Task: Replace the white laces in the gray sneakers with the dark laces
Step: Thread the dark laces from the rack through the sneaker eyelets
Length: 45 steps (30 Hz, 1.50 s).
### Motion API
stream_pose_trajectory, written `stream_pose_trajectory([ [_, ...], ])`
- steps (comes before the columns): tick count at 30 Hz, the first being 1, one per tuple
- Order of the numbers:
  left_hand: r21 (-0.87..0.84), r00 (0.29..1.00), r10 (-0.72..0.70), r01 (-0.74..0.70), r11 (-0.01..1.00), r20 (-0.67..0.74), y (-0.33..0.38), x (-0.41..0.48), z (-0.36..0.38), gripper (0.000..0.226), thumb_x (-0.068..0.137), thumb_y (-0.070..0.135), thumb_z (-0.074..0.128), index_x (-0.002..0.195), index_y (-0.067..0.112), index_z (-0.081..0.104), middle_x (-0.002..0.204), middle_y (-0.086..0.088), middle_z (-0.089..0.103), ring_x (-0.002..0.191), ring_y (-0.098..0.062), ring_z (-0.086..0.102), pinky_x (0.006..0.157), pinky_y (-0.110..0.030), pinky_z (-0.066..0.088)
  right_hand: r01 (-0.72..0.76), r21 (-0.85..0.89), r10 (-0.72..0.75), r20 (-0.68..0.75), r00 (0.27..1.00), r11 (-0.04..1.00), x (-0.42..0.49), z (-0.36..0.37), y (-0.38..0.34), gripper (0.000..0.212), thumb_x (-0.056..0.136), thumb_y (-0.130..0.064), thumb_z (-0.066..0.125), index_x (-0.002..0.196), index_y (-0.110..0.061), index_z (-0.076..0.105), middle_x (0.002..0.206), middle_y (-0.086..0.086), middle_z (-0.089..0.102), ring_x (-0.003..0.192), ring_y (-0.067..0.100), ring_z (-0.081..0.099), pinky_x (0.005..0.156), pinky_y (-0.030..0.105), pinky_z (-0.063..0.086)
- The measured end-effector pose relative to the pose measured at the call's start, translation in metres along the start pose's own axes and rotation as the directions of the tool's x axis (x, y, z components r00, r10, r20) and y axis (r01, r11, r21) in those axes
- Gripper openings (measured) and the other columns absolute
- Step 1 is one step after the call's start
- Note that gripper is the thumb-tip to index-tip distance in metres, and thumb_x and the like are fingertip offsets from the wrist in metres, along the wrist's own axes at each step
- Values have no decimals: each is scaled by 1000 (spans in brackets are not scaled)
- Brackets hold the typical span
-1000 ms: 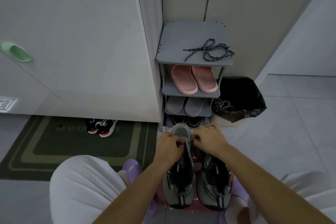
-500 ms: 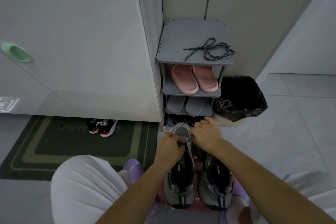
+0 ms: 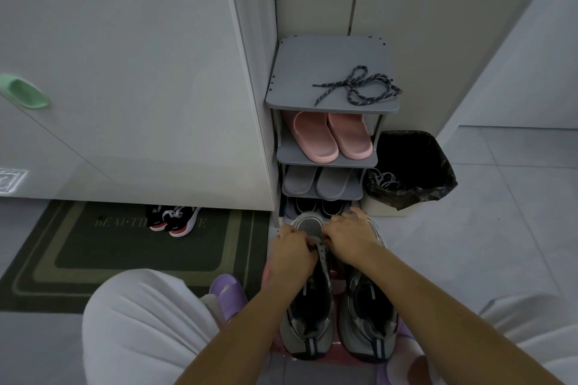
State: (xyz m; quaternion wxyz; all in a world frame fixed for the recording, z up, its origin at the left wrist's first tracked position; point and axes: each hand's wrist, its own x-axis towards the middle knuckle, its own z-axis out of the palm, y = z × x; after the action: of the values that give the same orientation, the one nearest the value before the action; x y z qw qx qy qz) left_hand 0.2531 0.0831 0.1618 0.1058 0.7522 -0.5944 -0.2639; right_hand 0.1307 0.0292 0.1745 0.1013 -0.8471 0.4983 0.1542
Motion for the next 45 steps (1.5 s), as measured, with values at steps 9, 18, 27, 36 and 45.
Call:
stream_pose_trajectory([
  [9, 157, 998, 51, -45, 987, -36, 4, 7, 2, 28, 94, 27, 46, 107, 10, 65, 128, -4, 45, 107, -24, 48, 83, -31, 41, -108, 252, 112, -3, 994, 962, -7, 9, 2, 27, 93, -36, 45, 112, -32, 64, 119, -1, 56, 117, 19, 49, 108, 37, 26],
  [18, 239, 998, 63, -55, 970, -28, 7, 2, 1, 28, 95, 26, 46, 112, 10, 61, 131, -4, 45, 108, -24, 50, 83, -32, 43, -181, 217, 199, -65, 978, 959, -5, 11, -8, 25, 91, -24, 44, 104, -27, 65, 110, -1, 63, 107, 20, 56, 102, 37, 28],
  [27, 338, 994, 100, -84, 938, -31, 9, 4, 9, 27, 94, 18, 45, 115, 12, 60, 136, -4, 43, 112, -27, 51, 87, -34, 40, -134, 71, 138, -50, 989, 988, -8, 13, -15, 26, 90, -22, 45, 109, -20, 63, 116, 4, 58, 115, 24, 49, 109, 43, 19],
  [36, 153, 998, 51, -57, 987, 40, 1, 16, -2, 16, 89, 20, 53, 89, 13, 68, 128, -1, 48, 98, -26, 59, 76, -32, 46, -222, 415, 252, -17, 968, 882, -50, 6, -39, 28, 88, -37, 43, 98, -16, 60, 104, 6, 65, 100, 27, 59, 90, 37, 34],
  [45, 17, 1000, -11, 11, 1000, 14, 5, 7, -6, 24, 86, 16, 53, 63, 20, 52, 105, -5, 51, 85, -27, 62, 70, -33, 49, -212, 298, 224, -4, 975, 931, -67, 6, -40, 27, 89, -23, 46, 106, -5, 57, 113, 15, 62, 107, 32, 56, 91, 34, 38],
])
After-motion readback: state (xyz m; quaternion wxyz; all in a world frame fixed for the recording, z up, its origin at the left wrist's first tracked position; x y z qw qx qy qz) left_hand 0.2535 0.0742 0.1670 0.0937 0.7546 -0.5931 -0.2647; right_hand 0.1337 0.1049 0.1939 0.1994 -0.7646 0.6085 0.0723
